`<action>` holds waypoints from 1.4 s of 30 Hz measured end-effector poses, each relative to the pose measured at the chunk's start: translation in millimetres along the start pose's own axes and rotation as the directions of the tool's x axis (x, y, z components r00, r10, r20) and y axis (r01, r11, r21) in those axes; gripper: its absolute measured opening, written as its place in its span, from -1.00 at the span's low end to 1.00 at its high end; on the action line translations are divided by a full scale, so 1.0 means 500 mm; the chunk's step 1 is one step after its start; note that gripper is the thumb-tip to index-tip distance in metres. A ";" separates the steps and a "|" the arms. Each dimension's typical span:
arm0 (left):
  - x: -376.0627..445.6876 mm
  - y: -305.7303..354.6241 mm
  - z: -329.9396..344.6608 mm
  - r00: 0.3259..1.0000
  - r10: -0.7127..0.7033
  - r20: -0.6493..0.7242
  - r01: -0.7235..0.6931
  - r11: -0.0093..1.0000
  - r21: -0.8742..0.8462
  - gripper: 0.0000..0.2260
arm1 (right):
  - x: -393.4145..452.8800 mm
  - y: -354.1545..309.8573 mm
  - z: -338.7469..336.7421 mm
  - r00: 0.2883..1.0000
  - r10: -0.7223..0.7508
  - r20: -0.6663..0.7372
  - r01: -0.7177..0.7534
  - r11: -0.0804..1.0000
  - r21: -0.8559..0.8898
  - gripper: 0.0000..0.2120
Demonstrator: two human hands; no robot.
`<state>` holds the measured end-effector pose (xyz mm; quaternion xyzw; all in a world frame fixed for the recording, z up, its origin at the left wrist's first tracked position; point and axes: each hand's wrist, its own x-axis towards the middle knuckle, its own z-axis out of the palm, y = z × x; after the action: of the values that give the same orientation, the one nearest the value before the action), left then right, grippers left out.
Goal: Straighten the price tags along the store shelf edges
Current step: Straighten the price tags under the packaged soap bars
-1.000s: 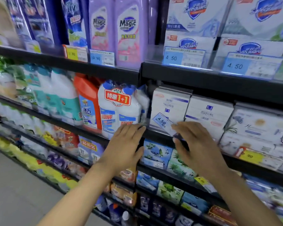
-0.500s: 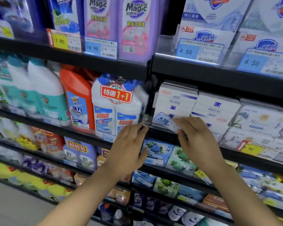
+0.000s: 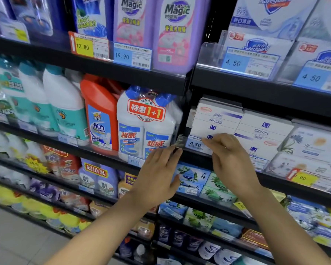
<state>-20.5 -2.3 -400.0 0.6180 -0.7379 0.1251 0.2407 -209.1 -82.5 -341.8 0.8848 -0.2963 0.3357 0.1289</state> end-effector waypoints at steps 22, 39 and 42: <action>0.004 0.034 -0.037 0.999 0.023 -0.047 -0.022 0.999 0.024 -0.48 | -0.093 0.037 -0.078 0.992 0.124 -0.036 -0.121 0.991 0.059 -0.70; 0.084 0.253 0.031 0.985 0.173 -0.025 -0.174 0.980 -0.098 -0.54 | -0.302 0.186 -0.226 0.941 0.335 0.034 -0.331 0.939 -0.094 -0.68; 0.097 0.300 0.045 0.984 0.179 0.006 -0.178 0.979 -0.103 -0.53 | -0.334 0.216 -0.258 0.934 0.355 0.036 -0.350 0.931 -0.105 -0.66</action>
<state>-176.6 -23.8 -377.2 0.5372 -0.7977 0.1037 0.2538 -442.0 -40.0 -355.0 0.8188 -0.4696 0.3143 0.1011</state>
